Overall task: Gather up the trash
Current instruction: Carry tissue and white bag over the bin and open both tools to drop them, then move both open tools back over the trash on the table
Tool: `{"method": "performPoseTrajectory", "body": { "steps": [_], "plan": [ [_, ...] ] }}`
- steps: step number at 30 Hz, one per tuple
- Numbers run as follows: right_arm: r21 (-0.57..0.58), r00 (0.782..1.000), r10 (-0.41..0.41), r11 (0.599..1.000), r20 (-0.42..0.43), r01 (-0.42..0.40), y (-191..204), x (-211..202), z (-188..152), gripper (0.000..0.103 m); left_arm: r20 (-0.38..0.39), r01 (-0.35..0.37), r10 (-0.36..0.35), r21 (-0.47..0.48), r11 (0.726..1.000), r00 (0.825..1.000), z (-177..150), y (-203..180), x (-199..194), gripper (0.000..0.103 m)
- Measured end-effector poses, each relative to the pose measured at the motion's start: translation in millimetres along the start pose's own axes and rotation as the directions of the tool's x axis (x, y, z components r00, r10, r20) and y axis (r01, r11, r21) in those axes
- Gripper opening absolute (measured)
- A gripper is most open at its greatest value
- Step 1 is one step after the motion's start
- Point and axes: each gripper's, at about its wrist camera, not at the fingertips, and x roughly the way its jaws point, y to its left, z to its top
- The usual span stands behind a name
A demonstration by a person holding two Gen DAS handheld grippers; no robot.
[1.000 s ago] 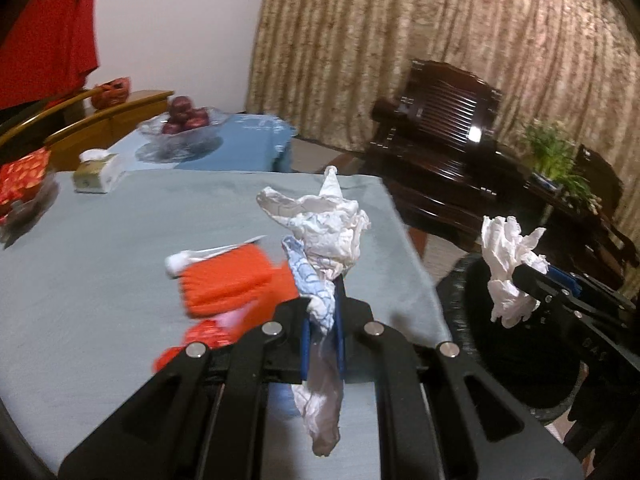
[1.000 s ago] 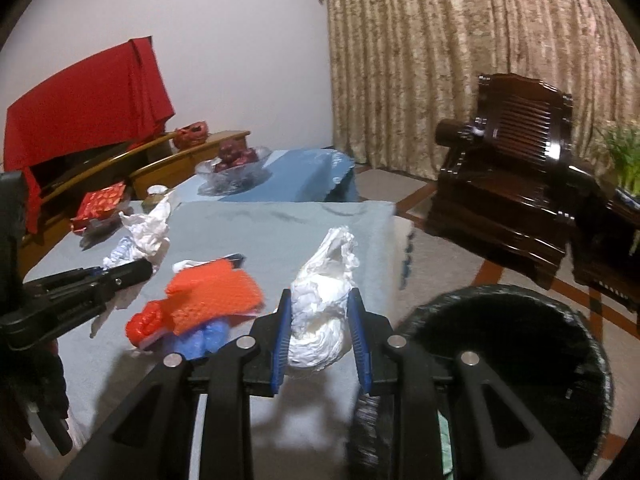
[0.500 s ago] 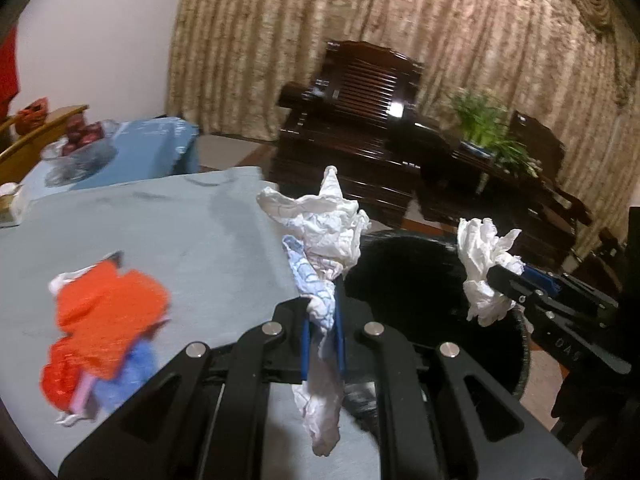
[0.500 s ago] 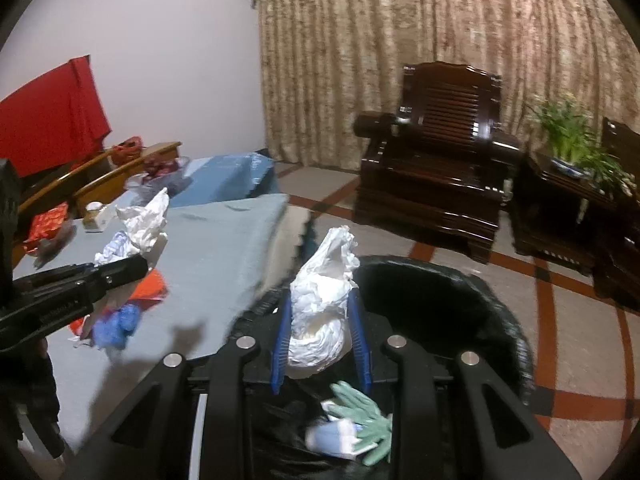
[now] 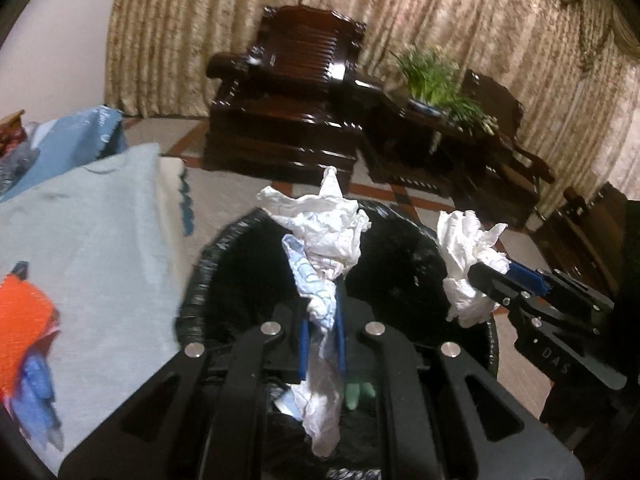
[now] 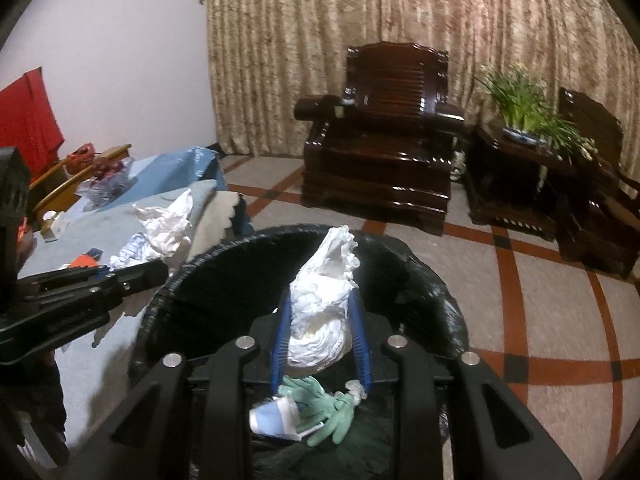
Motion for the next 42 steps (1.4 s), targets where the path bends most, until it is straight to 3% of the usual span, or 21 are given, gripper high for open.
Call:
{"method": "performPoseTrajectory", "body": {
  "steps": [3,4,5,6,9,14,17,25,36,42],
  "plan": [
    [0.007,1.0,-0.016,1.0,-0.007,0.016,-5.3,0.8,-2.2,0.037,-0.018,0.03,-0.03,-0.011,0.999,0.999,0.8,-3.3,8.6,0.039],
    [0.008,1.0,-0.024,1.0,-0.008,0.024,-7.6,0.7,-2.6,0.039,-0.016,0.034,-0.035,-0.015,0.999,0.999,1.5,-2.5,8.7,0.052],
    [0.011,0.999,-0.031,0.999,-0.007,0.031,-8.8,0.6,-2.6,0.048,-0.01,0.041,-0.042,-0.021,0.999,0.999,0.7,-1.0,7.3,0.058],
    [0.019,0.999,-0.043,0.999,-0.004,0.043,-11.3,-0.4,-3.2,0.058,-0.008,0.048,-0.048,-0.027,0.999,0.999,-0.5,1.4,5.7,0.061],
    [0.041,0.997,-0.079,0.996,0.013,0.078,-18.4,-4.0,-2.8,0.076,0.002,0.053,-0.053,-0.045,0.998,0.999,-2.6,7.1,0.1,0.071],
    [0.058,0.997,-0.061,0.997,0.042,0.059,-16.6,-10.1,0.3,0.094,0.044,0.001,0.001,-0.053,0.999,0.999,-0.8,20.3,-19.9,0.081],
    [0.043,0.998,-0.039,0.998,0.051,0.037,-6.1,-10.8,3.9,0.097,0.081,-0.058,0.063,-0.06,0.997,0.995,-0.5,30.4,-39.9,0.09],
    [-0.012,0.997,0.064,0.998,0.038,-0.063,45.4,-3.2,9.6,0.097,0.134,-0.232,0.253,-0.158,0.96,0.958,-11.6,93.2,-106.6,0.093],
    [-0.118,0.97,0.239,0.965,0.036,-0.233,143.8,0.9,14.6,0.097,0.137,-0.458,0.502,-0.26,0.85,0.854,-45.4,181.5,-199.7,0.093],
    [-0.175,0.948,0.317,0.934,0.013,-0.31,199.3,8.0,9.5,0.097,0.104,-0.521,0.571,-0.301,0.799,0.814,-69.1,216.0,-226.8,0.093]
  ]
}}
